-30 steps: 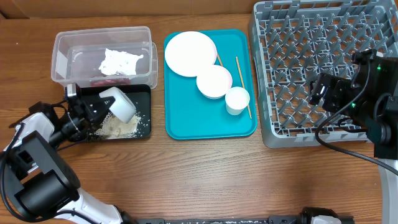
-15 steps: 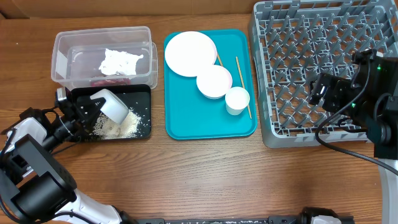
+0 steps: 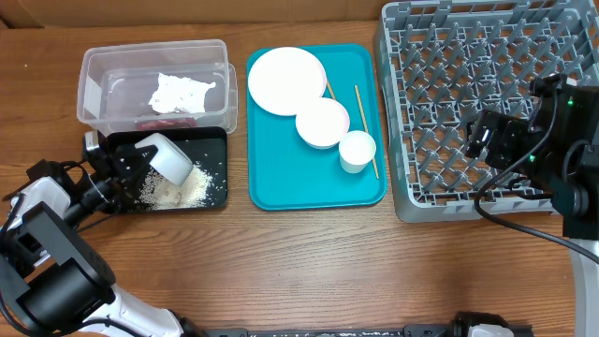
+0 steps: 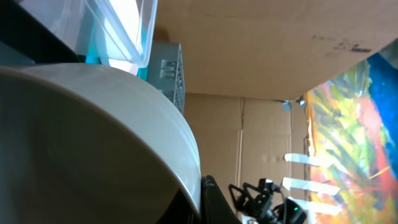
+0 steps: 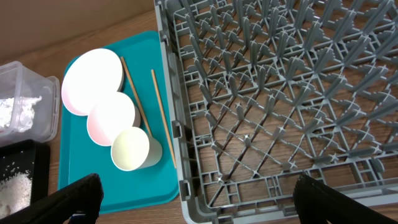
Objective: Sort waste into correct bins and load items into the dishwasher
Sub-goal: 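Carry the rice bowl over the black tray and tip rice out, then return the emptied bowl to the teal tray with the left gripper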
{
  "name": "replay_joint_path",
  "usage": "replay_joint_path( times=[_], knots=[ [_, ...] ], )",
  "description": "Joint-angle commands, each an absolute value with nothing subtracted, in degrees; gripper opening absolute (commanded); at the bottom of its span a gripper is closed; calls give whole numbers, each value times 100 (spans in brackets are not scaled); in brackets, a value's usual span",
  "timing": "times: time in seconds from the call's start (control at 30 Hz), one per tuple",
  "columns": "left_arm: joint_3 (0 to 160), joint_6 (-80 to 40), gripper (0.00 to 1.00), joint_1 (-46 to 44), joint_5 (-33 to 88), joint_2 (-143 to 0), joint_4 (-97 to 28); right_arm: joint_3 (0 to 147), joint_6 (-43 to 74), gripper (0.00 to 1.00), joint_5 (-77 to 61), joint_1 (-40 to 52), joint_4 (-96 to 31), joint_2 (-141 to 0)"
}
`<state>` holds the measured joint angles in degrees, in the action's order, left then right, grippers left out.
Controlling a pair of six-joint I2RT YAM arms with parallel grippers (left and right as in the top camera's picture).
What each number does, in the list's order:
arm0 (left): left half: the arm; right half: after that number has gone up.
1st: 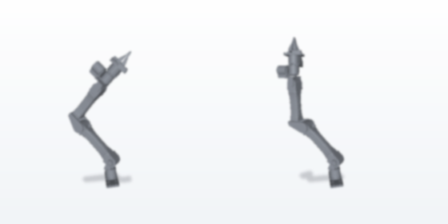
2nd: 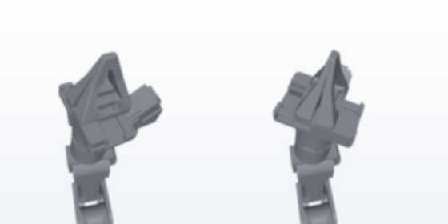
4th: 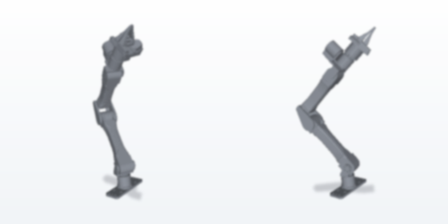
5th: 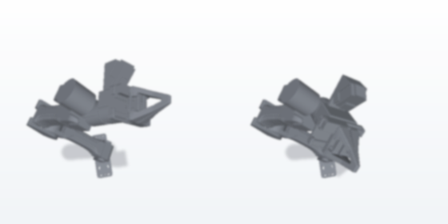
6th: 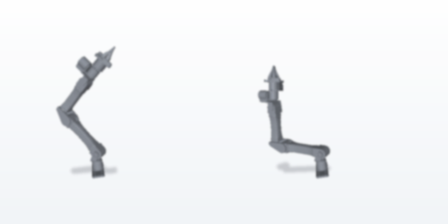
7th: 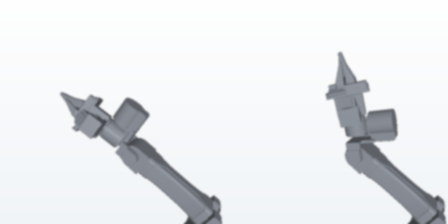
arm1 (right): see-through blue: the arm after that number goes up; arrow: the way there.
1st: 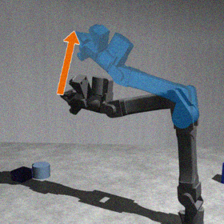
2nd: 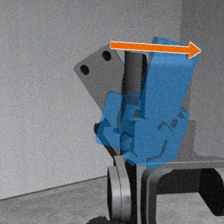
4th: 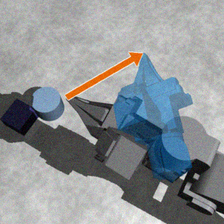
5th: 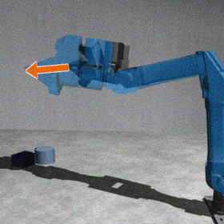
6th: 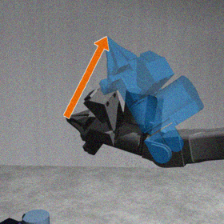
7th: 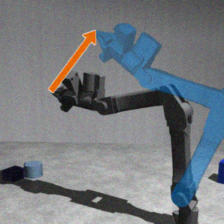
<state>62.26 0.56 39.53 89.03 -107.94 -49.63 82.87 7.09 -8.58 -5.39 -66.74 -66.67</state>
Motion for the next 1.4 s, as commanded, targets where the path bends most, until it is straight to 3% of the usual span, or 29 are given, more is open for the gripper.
replay_joint_path(
  times=[0.0, 0.37, 0.63, 0.87, 1.17, 1.37],
  knots=[
    [6254, -283, 4, 3988, 9061, -10820, -4866, 8444, 731, 100, -867, -561, -6665, -6667],
    [6276, -661, 4, 3920, 9065, -10739, -4788, 8444, 729, 100, -864, -561, -6698, -6667],
    [6593, -355, 4, 2978, 8709, -9498, -4908, 8444, 729, 100, -867, -561, -6696, -6667],
    [7422, -1389, 4, 980, 5935, -8556, -4254, 8444, 731, 100, -867, -561, -6676, -6667],
    [7474, -1551, 4, -2180, 902, -8954, -4226, 8444, 731, 100, -864, -561, -6681, -6667],
    [7474, -1553, 4, -3181, -38, -9789, -4473, 8444, 731, 100, -864, -561, -6681, -6667]
  ],
)
